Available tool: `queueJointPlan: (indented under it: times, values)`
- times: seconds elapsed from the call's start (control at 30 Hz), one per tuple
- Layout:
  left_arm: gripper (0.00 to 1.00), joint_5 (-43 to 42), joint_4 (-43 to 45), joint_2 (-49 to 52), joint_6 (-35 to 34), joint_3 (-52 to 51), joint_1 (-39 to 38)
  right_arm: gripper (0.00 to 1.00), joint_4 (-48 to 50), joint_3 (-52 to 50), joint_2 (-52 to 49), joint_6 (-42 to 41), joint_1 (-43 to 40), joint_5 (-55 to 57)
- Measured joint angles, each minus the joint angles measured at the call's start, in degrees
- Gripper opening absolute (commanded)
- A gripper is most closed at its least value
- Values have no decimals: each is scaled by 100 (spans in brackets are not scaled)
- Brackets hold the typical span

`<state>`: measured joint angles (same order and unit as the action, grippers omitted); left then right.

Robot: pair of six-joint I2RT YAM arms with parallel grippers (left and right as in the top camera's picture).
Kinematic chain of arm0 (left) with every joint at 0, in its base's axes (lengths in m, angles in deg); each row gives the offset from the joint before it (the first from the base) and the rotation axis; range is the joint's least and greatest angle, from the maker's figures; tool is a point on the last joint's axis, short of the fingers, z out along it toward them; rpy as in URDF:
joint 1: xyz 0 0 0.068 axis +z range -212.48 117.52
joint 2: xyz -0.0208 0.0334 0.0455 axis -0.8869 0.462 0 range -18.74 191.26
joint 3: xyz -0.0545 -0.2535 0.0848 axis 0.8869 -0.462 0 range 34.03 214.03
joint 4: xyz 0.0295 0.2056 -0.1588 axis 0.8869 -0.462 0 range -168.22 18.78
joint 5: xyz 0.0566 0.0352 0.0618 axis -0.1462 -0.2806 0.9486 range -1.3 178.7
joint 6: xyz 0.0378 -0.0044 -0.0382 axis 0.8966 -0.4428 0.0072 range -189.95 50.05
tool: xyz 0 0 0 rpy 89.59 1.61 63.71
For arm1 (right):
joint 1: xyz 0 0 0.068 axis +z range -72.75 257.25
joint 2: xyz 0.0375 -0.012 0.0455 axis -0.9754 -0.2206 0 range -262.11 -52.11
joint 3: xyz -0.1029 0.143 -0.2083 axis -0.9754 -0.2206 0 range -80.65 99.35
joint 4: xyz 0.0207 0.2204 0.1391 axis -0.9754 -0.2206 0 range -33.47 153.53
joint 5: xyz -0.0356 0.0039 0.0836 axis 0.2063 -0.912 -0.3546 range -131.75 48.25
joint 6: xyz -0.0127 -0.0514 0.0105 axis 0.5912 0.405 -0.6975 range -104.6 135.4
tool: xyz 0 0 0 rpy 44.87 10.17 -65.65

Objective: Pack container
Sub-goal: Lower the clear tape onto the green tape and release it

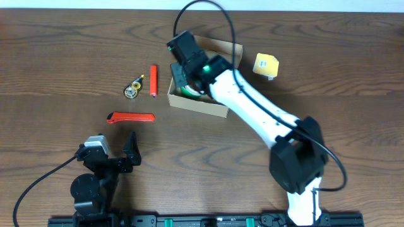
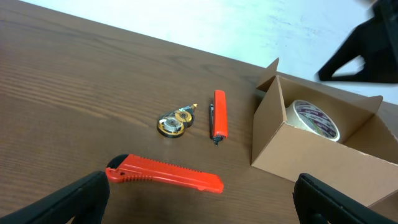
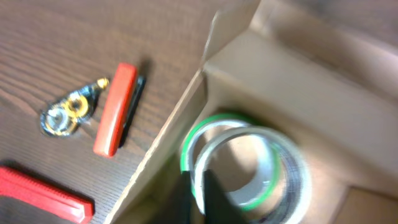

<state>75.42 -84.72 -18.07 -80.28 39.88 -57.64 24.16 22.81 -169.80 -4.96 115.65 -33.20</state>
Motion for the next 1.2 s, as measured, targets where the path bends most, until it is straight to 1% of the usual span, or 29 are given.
queueJointPlan:
  times: [0.13, 0.27, 0.53, 1.0, 1.2]
  values:
    - [95, 0, 0, 0, 0, 0, 0, 1, -160, 7, 87, -4, -229, 0]
    - [95, 0, 0, 2, 0, 0, 0, 1, -247, 7, -118, -13, -376, -46]
    - [96, 0, -2, 2, 0, 0, 0, 1, -162, -2, -745, -66, -365, -452]
    - [96, 0, 0, 0, 0, 0, 0, 1, 264, -2, -870, -179, -339, -920]
    - [95, 0, 0, 2, 0, 0, 0, 1, 282, -2, -966, -208, -326, -992]
